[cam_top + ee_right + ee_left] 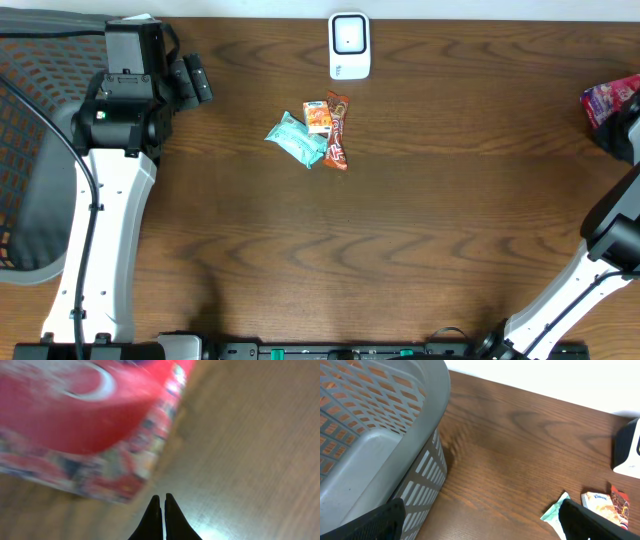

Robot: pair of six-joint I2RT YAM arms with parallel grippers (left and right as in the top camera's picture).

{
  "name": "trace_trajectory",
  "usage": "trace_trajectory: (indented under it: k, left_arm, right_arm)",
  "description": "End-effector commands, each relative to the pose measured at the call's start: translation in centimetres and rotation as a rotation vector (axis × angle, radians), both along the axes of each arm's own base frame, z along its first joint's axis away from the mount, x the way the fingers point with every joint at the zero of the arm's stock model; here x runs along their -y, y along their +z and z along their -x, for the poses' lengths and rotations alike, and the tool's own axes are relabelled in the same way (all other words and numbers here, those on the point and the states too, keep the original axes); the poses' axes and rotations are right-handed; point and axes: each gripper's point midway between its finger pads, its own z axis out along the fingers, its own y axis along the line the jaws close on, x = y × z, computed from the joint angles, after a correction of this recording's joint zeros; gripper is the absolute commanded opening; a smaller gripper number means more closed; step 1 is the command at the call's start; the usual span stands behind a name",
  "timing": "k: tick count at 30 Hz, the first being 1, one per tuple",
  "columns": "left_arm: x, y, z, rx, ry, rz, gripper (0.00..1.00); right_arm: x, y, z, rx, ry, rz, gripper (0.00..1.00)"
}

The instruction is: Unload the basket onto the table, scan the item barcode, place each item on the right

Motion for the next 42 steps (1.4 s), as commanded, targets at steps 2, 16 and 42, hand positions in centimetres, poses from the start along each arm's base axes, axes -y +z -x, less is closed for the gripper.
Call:
trace_trajectory:
  k: [2, 16, 42]
  left_arm:
    - [-0.4, -0.2, -0.1, -0.006, 0.023, 0.0, 0.98]
    - [-0.4, -0.2, -0.1, -0.006, 0.023, 0.0, 0.98]
    - [-0.4, -0.2, -0.1, -0.006, 0.023, 0.0, 0.98]
  right_arm:
    - [-2.2, 5.5, -4.1, 0.196, 0.117, -0.02, 0.01]
    - [-6.2, 2.9, -10.0, 0.328, 0.264, -0.089, 0.01]
    - [1.6, 2.7, -7.0, 0.268, 0.066, 0.135, 0.01]
